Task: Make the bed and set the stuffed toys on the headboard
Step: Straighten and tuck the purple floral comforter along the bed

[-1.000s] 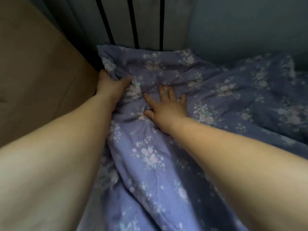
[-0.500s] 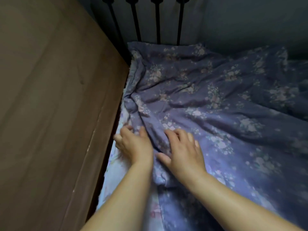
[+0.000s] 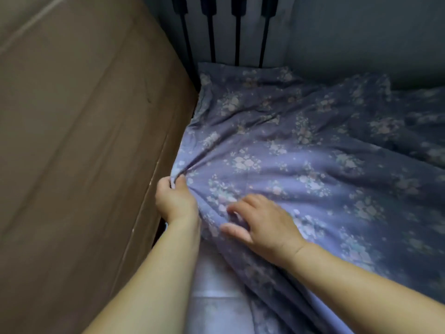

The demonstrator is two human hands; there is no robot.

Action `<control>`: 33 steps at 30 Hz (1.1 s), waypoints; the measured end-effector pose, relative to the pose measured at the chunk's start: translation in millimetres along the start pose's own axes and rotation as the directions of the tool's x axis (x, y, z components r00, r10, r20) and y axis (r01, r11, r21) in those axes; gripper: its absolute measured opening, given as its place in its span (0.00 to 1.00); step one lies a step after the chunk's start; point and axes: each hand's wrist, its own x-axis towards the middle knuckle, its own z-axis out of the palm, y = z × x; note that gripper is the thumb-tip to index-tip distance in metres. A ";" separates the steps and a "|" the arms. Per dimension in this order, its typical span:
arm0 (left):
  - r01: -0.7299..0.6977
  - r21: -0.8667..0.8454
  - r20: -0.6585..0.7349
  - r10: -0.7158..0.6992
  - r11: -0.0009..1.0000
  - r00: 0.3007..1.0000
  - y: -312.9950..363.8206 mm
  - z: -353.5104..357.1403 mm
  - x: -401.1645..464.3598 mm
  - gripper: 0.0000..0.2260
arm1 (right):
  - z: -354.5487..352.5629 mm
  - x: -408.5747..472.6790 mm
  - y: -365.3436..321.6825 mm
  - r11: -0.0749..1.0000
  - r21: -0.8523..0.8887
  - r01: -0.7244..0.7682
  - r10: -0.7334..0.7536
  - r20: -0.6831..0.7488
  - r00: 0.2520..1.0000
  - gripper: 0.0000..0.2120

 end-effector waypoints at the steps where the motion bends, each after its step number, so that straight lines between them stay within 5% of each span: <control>1: -0.007 -0.001 0.006 0.007 1.000 1.000 -0.6 -4.3 0.3 0.09 | 2.6 -7.3 -7.3 0.997 -0.058 -0.048 0.056 0.155 0.986 0.31; 2: -0.005 -0.020 0.007 0.005 1.000 1.000 -0.3 -8.9 -1.0 0.09 | 7.6 -14.0 -10.0 0.987 -0.137 -0.077 0.110 0.249 0.962 0.31; 4: 0.001 -0.062 0.027 0.001 0.998 1.000 -4.4 -16.2 -7.2 0.08 | 16.5 -19.0 -14.5 0.973 -0.155 -0.169 0.200 0.219 0.955 0.19; 8: 0.180 -0.024 0.318 -0.163 0.983 0.934 -23.1 -24.8 -32.3 0.22 | 21.1 -11.0 -18.2 0.930 0.064 -0.361 0.355 0.092 0.930 0.09; 10: 0.259 0.035 0.433 -0.248 0.965 0.867 -31.4 -27.2 -42.8 0.17 | 20.7 -13.6 -21.0 0.907 0.155 -0.391 0.374 0.129 0.918 0.09; 14: 0.167 0.153 0.251 -0.201 0.974 0.947 -37.0 -35.5 -38.8 0.14 | 13.8 -26.8 -20.7 0.876 0.342 -0.340 0.275 0.224 0.935 0.12; 18: -0.009 0.395 0.124 -0.044 0.919 0.991 -26.8 -44.3 -42.6 0.12 | -7.0 -34.1 7.9 0.851 0.334 -0.406 0.404 0.076 0.911 0.20; 21: -0.127 0.605 0.033 0.134 0.786 0.990 -5.2 -36.3 -62.4 0.22 | -20.8 -35.1 43.0 0.832 0.318 -0.454 0.500 -0.076 0.863 0.16; 25: -0.562 0.602 0.352 0.444 0.567 0.824 24.2 16.6 -85.8 0.27 | -53.1 -28.4 91.3 0.821 0.311 -0.478 0.556 -0.249 0.793 0.08; 28: -0.733 0.502 0.604 0.421 0.459 0.677 41.8 78.5 -108.9 0.26 | -77.1 -23.7 132.4 0.809 0.268 -0.523 0.587 -0.345 0.732 0.10; 33: -0.868 0.338 0.807 0.363 0.363 0.466 53.5 183.6 -147.1 0.24 | -112.7 -23.4 204.3 0.788 0.195 -0.584 0.609 -0.392 0.690 0.13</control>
